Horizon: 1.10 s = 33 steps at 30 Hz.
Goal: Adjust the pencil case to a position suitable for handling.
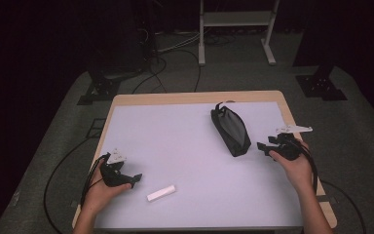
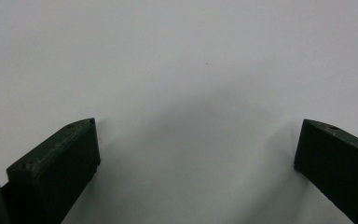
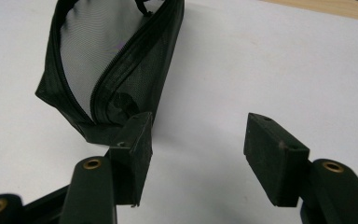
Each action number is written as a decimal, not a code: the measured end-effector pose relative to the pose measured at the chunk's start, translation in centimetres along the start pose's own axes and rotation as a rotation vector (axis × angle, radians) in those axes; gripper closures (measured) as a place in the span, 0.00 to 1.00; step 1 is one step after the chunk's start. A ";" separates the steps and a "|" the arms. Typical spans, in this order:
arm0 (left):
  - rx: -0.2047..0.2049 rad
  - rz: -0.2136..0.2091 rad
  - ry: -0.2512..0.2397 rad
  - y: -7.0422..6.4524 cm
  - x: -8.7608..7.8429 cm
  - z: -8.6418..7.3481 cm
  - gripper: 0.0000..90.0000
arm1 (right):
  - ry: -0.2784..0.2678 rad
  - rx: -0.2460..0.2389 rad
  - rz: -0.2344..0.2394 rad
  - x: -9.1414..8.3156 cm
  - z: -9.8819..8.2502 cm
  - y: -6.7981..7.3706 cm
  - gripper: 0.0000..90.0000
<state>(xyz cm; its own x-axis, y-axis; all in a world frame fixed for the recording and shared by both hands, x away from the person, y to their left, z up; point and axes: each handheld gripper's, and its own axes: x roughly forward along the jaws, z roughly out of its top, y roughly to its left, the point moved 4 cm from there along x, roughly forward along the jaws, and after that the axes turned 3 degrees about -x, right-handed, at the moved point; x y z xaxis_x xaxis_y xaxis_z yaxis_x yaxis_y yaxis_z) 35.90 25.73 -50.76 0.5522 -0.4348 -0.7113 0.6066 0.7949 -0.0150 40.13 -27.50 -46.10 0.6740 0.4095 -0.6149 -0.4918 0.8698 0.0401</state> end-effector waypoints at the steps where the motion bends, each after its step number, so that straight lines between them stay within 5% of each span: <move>1: 0.000 0.000 0.000 0.0 0.0 0.0 0.00 | -0.003 0.002 0.003 0.0 0.3 0.0 0.45; 33: 0.001 0.001 0.000 0.0 0.0 0.0 0.00 | -0.054 0.000 0.053 1.3 4.9 1.2 0.46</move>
<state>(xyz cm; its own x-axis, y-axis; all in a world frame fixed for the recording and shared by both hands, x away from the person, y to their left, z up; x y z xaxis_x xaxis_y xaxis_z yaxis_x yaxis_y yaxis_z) 35.89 25.72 -50.76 0.5526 -0.4345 -0.7112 0.6066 0.7949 -0.0142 43.09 -24.56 -42.94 0.6760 0.4688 -0.5686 -0.5273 0.8467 0.0712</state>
